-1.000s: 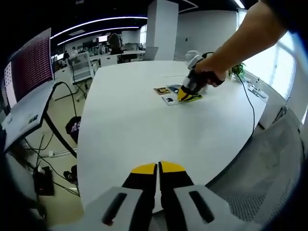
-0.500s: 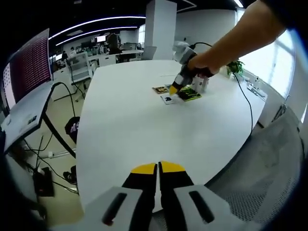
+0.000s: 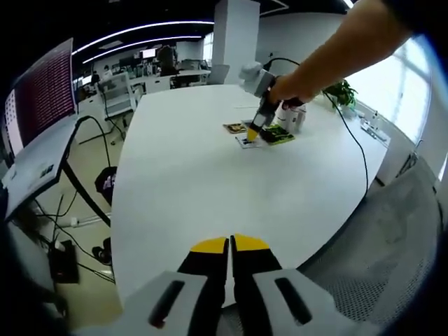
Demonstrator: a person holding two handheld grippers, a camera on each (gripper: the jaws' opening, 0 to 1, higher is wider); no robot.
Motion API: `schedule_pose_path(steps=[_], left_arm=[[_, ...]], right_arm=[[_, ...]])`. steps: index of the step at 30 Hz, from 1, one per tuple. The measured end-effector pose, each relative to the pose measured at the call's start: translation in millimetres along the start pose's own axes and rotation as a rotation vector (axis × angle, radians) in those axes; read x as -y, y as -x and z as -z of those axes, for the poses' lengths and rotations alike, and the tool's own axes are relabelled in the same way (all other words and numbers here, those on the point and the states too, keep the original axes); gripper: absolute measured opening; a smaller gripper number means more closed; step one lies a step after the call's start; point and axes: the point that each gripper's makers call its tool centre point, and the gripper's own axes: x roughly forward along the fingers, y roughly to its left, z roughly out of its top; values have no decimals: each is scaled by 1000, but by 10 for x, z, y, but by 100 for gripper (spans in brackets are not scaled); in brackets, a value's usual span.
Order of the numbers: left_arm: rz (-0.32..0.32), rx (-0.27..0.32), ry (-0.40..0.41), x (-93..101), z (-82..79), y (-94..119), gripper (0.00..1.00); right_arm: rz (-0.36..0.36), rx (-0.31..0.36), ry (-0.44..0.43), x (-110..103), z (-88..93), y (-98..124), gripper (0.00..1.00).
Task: Arrange the skincare products in the storage area until every visible bottle or jar stands upright without overlapping.
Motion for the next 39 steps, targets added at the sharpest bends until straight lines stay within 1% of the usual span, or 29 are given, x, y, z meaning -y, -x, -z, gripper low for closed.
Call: schedule_pose_path(steps=[2, 5, 8, 11, 12, 14, 15, 16, 17, 18, 20, 23, 25, 29, 35, 39], left_arm=[[3, -3, -4, 7, 6, -5, 0], [13, -23, -8, 28, 43, -23, 0], [12, -25, -14, 26, 45, -21, 0], [10, -23, -12, 21, 40, -17, 0], [11, -24, -15, 23, 42, -19, 0], [12, -27, -22, 27, 45, -21, 0], [11, -29, -24, 26, 46, -21, 0], [10, -30, -25, 24, 47, -20, 0], [9, -32, -27, 22, 49, -20, 0], [7, -32, -27, 18, 47, -19, 0], [2, -31, -29, 11, 44, -16, 0], [1, -29, -24, 9, 44, -16, 0], [6, -36, -29, 23, 56, -22, 0], [3, -38, -35, 22, 57, -17, 0], [6, -44, -47, 37, 70, -17, 0], [14, -38, -46, 53, 61, -15, 0]], right_arm=[[2, -5, -31, -3, -7, 4, 14], [-7, -5, -15, 17, -10, -30, 15], [-4, -17, 16, -6, -3, -36, 15], [1, -19, 22, -40, 5, -27, 15], [1, -10, 11, -58, -3, -15, 16], [0, 8, -10, -93, -18, 8, 24], [14, 37, 14, -83, -62, 43, 29], [27, 65, 38, -73, -106, 78, 30], [41, 94, 62, -63, -150, 112, 28], [48, 108, 68, -64, -162, 150, 25], [63, 135, 79, -67, -187, 225, 25], [45, 199, 57, -106, -244, 308, 29], [17, 258, 53, -241, -287, 402, 31], [-47, 369, 31, -472, -363, 548, 31], [-103, 455, 7, -849, -272, 771, 35], [-154, 543, -36, -1213, -216, 1015, 38]])
